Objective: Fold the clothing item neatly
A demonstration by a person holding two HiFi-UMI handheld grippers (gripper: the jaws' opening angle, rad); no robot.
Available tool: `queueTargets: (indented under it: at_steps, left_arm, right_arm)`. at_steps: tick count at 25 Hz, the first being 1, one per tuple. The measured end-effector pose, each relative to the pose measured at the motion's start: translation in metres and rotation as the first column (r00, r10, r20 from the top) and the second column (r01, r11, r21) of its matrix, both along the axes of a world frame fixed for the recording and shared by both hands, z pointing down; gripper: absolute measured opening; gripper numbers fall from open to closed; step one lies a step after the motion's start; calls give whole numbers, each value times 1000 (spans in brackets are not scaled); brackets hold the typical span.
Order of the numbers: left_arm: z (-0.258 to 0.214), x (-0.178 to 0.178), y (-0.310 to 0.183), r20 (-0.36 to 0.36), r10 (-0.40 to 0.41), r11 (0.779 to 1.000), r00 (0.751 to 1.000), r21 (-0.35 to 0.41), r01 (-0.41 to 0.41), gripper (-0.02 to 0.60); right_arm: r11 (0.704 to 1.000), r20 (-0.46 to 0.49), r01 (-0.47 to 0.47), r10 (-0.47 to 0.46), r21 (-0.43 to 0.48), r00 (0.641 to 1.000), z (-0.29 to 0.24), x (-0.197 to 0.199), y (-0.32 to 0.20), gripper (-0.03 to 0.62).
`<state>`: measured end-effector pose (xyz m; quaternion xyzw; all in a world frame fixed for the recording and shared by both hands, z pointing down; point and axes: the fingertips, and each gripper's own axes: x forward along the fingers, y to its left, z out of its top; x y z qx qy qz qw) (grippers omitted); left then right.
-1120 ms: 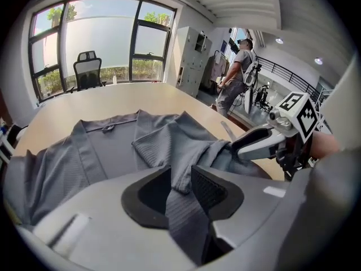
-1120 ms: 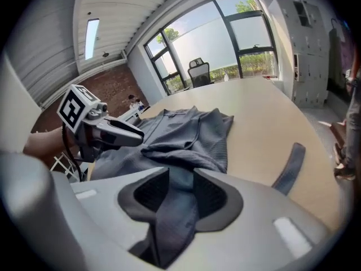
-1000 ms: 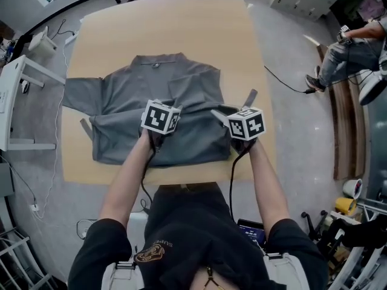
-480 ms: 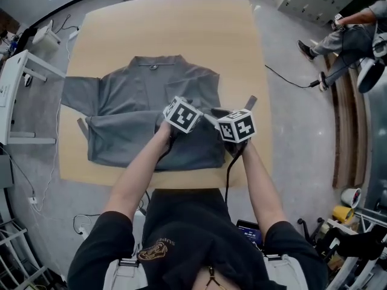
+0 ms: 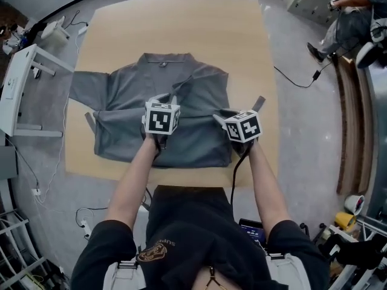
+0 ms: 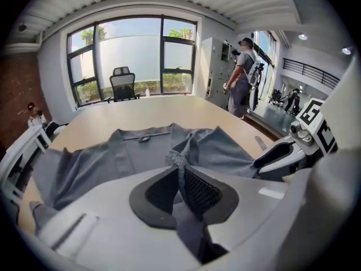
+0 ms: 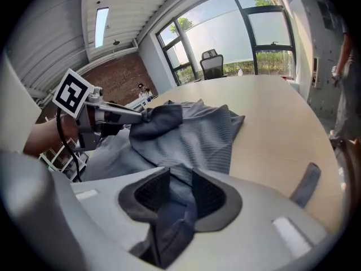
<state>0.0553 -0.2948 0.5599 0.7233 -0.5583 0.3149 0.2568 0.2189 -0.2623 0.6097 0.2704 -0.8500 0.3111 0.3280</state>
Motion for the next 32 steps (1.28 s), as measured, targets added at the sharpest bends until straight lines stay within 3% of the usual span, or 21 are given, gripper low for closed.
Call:
queueTargets:
  at_steps: [5, 9, 13, 22, 28, 32]
  left_arm:
    - [13, -59, 43, 1, -67, 995, 998, -71, 67, 59]
    - [22, -78, 79, -42, -17, 995, 999, -103, 13, 82]
    - [20, -101, 100, -99, 47, 995, 994, -86, -55, 101]
    - [-2, -168, 124, -169, 202, 978, 965, -10, -207, 91]
    - [-2, -197, 113, -150, 212, 977, 966, -4, -215, 69]
    - [4, -213, 108, -140, 197, 979, 970, -18, -201, 57]
  right_arm:
    - [1000, -22, 5, -5, 11, 1000, -7, -3, 4, 126]
    - [999, -56, -1, 4, 43, 998, -23, -15, 7, 126]
    - [995, -103, -42, 51, 93, 993, -42, -35, 12, 126]
    - [984, -134, -66, 89, 165, 987, -78, -167, 23, 126]
    - [981, -128, -79, 103, 176, 986, -67, -245, 3, 126]
    - [990, -133, -98, 111, 101, 985, -34, -272, -24, 126]
